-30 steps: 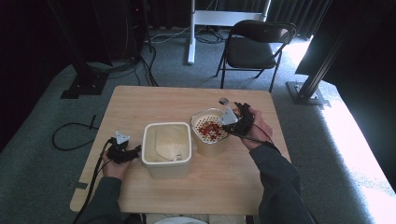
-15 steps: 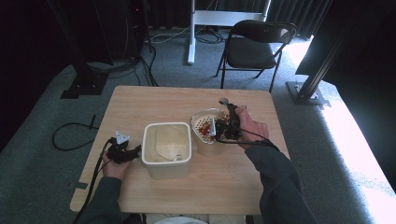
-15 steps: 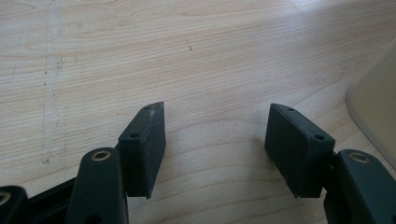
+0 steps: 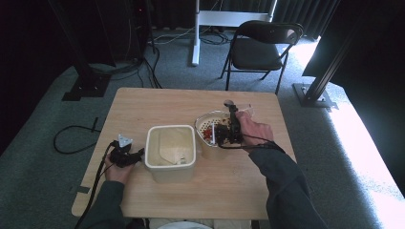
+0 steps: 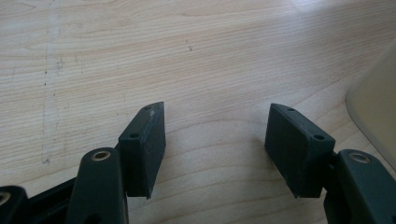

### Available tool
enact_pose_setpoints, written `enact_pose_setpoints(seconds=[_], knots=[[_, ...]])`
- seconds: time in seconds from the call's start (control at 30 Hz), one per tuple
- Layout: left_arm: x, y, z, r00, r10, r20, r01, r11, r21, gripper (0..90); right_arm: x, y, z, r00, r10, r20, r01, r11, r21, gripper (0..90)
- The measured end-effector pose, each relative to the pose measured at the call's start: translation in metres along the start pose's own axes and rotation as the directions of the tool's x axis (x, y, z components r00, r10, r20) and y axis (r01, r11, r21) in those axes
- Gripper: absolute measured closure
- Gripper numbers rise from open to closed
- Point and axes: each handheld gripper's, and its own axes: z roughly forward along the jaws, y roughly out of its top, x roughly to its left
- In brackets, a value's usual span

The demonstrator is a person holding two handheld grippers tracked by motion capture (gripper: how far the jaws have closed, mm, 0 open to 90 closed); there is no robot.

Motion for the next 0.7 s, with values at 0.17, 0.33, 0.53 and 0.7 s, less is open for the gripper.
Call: enact_pose_setpoints(seconds=[0.17,0.33,0.53,0.7], knots=[[0.0,0.0,0.0,1.0,-0.001,-0.001,0.001,1.0,-0.004,39.2,0.006,0.006,-0.006,0.9972,-0.071,0.024,0.071,0.9974,-0.014,35.1],[0.0,0.0,0.0,1.0,0.0,-0.001,0.0,1.0,0.001,39.2,0.009,0.007,-0.005,0.9912,-0.123,0.048,0.123,0.9924,0.008,35.2],[0.0,0.0,0.0,1.0,0.001,0.0,-0.001,1.0,0.001,39.2,0.008,0.001,0.001,0.9905,-0.127,0.052,0.125,0.9909,0.051,35.2],[0.0,0.0,0.0,1.0,-0.003,0.0,0.003,1.0,-0.004,39.1,0.012,0.01,-0.006,0.9846,-0.165,0.059,0.165,0.9863,-0.002,35.4]])
